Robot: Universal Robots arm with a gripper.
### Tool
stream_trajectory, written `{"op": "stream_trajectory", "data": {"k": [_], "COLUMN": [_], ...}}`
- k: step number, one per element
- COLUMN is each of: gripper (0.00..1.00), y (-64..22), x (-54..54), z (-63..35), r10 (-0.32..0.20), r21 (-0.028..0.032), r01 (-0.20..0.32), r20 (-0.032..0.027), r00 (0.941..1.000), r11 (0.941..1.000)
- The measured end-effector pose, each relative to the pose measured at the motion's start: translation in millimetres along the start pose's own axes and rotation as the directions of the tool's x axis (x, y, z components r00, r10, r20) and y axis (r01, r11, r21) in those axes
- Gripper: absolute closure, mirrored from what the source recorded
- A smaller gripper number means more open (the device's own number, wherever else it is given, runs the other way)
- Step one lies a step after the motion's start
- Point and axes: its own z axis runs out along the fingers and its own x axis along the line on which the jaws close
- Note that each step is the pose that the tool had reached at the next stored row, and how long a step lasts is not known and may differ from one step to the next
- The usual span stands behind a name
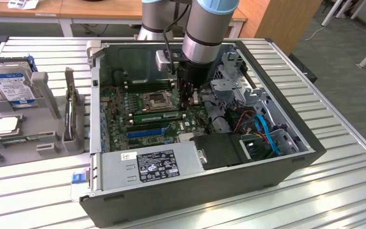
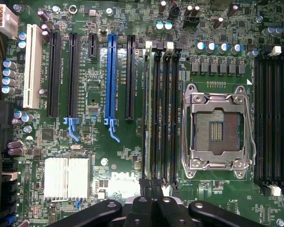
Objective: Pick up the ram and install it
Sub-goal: 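Press down the ram until it locks into place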
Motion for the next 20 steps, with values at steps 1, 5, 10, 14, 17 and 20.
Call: {"op": "stream_trajectory", "data": {"k": [1, 5, 10, 14, 17, 20], "gripper": [0.9, 0.9, 0.9, 0.9, 0.9, 0.9], "y": [-0.1, -0.1, 0.0, -0.1, -0.2, -0.4], "x": [-0.4, -2.8, -2.9, -2.9, -2.8, -2.7], "z": [0.2, 0.2, 0.2, 1.8, 4.2, 6.9], "r10": [0.0, 0.0, 0.0, 0.0, 0.0, 0.0], "r21": [0.0001, 0.0, -0.0001, 0.0, 0.0, 0.0], "r01": [0.0, 0.0, 0.0, 0.0, 0.0, 0.0], "r20": [0.0003, 0.0, 0.0, 0.0, -0.0001, 0.0], "r00": [1.0, 1.0, 1.0, 1.0, 1.0, 1.0], "r11": [1.0, 1.0, 1.0, 1.0, 1.0, 1.0]}}
